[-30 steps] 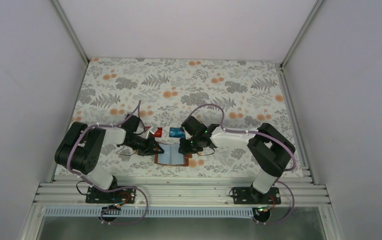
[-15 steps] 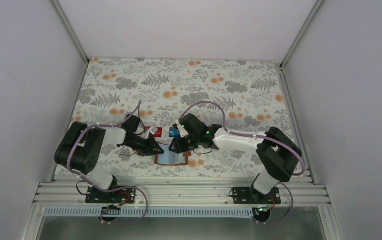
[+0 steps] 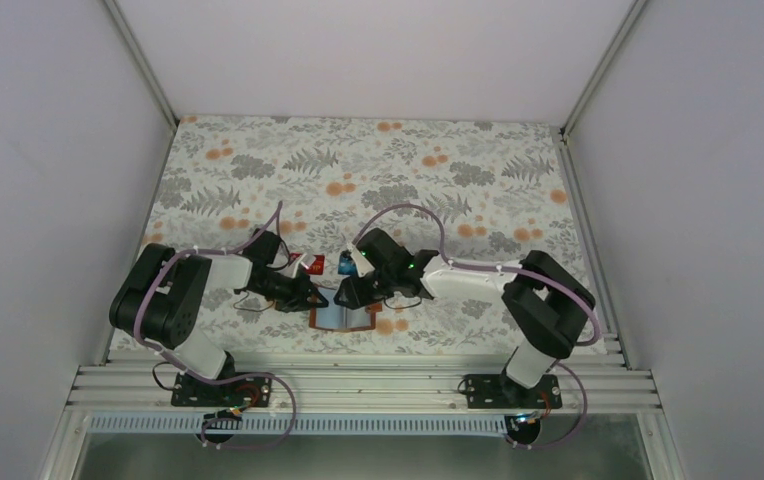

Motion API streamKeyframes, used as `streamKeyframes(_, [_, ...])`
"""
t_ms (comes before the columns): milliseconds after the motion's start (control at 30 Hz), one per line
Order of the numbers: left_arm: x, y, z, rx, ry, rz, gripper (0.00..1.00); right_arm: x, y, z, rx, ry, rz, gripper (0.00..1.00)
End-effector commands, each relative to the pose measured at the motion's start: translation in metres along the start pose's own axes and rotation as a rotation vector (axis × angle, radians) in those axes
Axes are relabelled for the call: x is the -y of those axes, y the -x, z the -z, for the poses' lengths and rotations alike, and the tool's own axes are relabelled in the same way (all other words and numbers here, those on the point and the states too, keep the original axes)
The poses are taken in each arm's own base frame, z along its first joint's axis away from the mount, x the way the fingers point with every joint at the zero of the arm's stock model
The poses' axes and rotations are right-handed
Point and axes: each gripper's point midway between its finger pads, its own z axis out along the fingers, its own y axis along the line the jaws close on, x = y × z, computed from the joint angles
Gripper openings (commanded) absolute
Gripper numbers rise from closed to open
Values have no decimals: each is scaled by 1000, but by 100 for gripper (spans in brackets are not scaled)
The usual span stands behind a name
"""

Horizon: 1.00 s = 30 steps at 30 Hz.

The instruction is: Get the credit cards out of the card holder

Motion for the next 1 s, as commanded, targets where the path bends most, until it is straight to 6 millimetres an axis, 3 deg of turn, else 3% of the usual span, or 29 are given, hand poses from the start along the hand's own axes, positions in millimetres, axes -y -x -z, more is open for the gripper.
streamKeyframes(0, [5,6,1,15,-4,-37,2,-9,5,-7,-4,22,42,39])
streamKeyframes(133, [6,7,2,16,-2,-42,2,16,-3,-12,-30,-86,-5,37])
streamKeyframes(267, [5,7,2,18,0,-45,3,20,-8,-11,-33,-90,-14,30])
streamKeyframes(400, [9,8,2,17,-16,-56,14,-5,-3,-10,-29,35,35,25])
streamKeyframes(467, [14,8,3,14,-39,-67,15,-16,1,-8,-29,79,62,32])
streamKeyframes(567, [12,8,4,20,-22,-71,5,-15,4,1,-13,87,62,40])
streamKeyframes(667, [12,10,4,24,-18,-75,2,-3,1,15,13,91,25,43])
streamKeyframes(833, [13,10,4,25,-20,-78,2,-1,-5,23,19,129,14,42])
streamKeyframes(967, [14,9,4,24,-23,-80,2,13,-7,31,33,71,-14,33])
